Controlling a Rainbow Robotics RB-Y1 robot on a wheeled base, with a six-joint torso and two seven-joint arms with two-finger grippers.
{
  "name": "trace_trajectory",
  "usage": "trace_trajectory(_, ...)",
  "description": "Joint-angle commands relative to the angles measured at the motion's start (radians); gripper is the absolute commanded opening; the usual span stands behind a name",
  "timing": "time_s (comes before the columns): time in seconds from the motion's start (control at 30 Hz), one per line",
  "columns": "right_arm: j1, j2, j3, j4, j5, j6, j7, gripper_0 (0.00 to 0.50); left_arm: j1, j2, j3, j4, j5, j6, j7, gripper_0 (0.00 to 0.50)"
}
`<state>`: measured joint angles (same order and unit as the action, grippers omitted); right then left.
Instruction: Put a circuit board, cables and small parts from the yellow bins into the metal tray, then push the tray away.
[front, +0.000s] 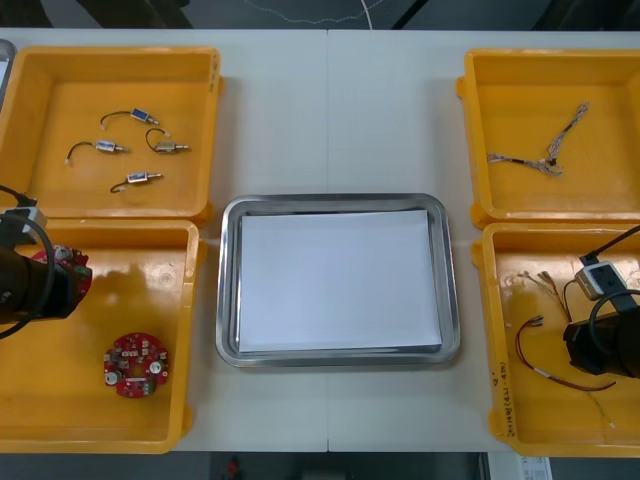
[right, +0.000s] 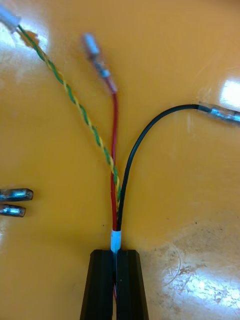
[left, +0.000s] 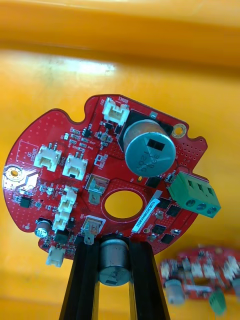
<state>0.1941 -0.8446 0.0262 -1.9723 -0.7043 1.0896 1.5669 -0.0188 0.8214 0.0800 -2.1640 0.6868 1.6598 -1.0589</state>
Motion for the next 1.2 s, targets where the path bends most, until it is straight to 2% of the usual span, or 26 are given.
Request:
trace_trajectory(0.03, 0.033, -0.027, 0.021, -0.008, 0.005, -0.024, 0.001, 0.0, -0.05, 0.005, 0.078, -0.076, 0.06, 0.098, 0.071, 0.001)
trace_trajectory(0.37, 0.034, -0.042, -0.06, -0.05, -0.009, -0.019, 0.004, 0.0, -0.168, 0.013, 0.095, -0.151, 0.158, 0.259, 0.102, 0.002)
trace_trajectory(0.67, 0.034, -0.048, -0.187, -0.171, -0.03, 0.113, 0.016, 0.0, -0.242, 0.028, 0.057, -0.177, 0.264, 0.26, 0.125, 0.0)
trace_trajectory(1.0, 0.033, -0.047, -0.411, -0.293, -0.221, 0.365, -0.002, 0.0, -0.402, 0.028, -0.177, -0.192, 0.261, 0.26, 0.292, 0.001)
trace_trajectory(1.2, 0.022, -0.048, -0.502, -0.339, -0.302, 0.48, -0.004, 0.0, -0.484, 0.012, -0.296, -0.194, 0.261, 0.26, 0.37, 0.001)
